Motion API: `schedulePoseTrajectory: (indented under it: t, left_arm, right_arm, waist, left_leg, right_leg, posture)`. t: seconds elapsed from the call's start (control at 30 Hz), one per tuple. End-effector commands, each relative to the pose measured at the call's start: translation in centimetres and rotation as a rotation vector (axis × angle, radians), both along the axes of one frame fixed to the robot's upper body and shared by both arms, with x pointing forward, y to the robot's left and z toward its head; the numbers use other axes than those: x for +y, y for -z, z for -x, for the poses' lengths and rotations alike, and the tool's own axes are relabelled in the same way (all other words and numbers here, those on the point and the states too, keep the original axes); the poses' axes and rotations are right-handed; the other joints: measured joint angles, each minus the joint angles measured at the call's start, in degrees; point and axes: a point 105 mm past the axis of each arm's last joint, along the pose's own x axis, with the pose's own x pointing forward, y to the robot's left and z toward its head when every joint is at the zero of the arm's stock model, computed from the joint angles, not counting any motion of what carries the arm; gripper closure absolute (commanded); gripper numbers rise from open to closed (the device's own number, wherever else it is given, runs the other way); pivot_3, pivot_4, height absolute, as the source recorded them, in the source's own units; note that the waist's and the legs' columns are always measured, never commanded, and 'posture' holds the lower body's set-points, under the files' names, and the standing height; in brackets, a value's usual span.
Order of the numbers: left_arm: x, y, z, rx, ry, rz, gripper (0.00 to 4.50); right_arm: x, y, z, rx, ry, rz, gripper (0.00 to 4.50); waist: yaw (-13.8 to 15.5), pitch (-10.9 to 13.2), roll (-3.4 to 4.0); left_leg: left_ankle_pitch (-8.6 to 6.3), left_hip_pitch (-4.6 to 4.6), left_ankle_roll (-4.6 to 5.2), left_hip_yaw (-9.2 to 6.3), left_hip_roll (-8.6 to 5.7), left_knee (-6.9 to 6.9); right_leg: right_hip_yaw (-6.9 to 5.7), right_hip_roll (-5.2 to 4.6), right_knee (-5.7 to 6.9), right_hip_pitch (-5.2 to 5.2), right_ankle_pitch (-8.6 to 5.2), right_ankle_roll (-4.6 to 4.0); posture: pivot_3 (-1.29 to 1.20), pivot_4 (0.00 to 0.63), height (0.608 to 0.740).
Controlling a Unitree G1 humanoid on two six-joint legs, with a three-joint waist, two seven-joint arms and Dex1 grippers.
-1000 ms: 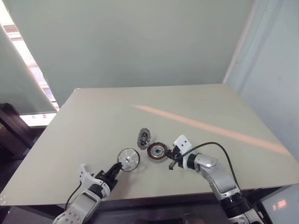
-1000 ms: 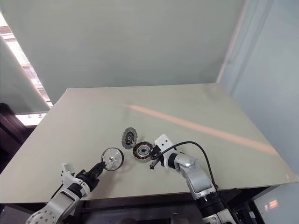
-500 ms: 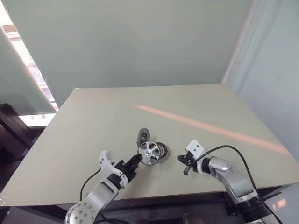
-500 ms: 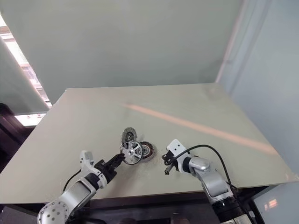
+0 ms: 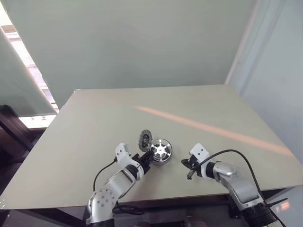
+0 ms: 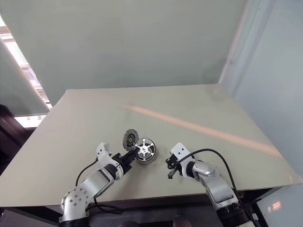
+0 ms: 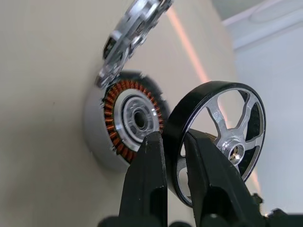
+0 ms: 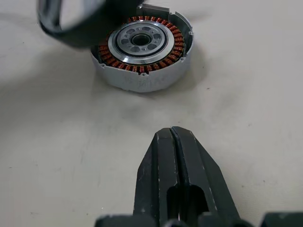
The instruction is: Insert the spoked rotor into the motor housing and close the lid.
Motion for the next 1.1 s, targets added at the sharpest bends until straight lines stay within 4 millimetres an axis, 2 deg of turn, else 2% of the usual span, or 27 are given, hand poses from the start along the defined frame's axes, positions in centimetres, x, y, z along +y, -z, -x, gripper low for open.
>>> schedulePoseTrajectory:
  t: [0.03,0.23,0.43,1.1]
  left_arm:
    - [-0.2,-1.0,-1.5,-0.044,-0.030,-0.013,4.24]
    - [-0.3,-0.8,-2.4,-0.034,-0.058,-0.026,4.24]
    - [0.1,-0.3,-2.5,-0.016,-0.085,-0.058,4.24]
    - [-1.3,0.3,-2.8,0.013,-0.042,-0.070,4.24]
  right_arm:
    - [0.6,-1.7,-0.4,-0.064,-0.010,-0.024,4.50]
    - [0.7,-1.6,-0.3,-0.060,-0.008,-0.026,4.50]
    - [0.6,-1.5,-0.2,-0.057,-0.003,-0.028,4.50]
    - [0.6,-1.4,-0.4,-0.060,0.019,-0.033,4.50]
  waist:
    - [0.00,0.00,0.00]
    - [0.00,0.00,-0.01]
    - [0.01,0.00,-0.02]
    - [0.00,0.00,-0.01]
  left_leg:
    - [0.00,0.00,0.00,0.00,0.00,0.01]
    - [0.00,0.00,0.01,0.01,-0.01,-0.02]
    - [0.01,-0.05,0.01,0.00,-0.03,0.02]
    - [0.01,-0.04,0.01,-0.01,-0.03,0.03]
  right_leg:
    - [0.00,0.00,0.00,0.01,0.00,0.00]
    - [0.02,0.00,0.00,0.00,0.01,0.01]
    - [0.02,0.00,-0.01,-0.01,0.01,0.02]
    - [0.01,0.00,0.00,0.00,0.01,0.02]
  posture:
    - [0.00,0.000,0.740]
    - [0.00,0.000,0.740]
    - [0.00,0.000,0.740]
    - [0.00,0.000,0.740]
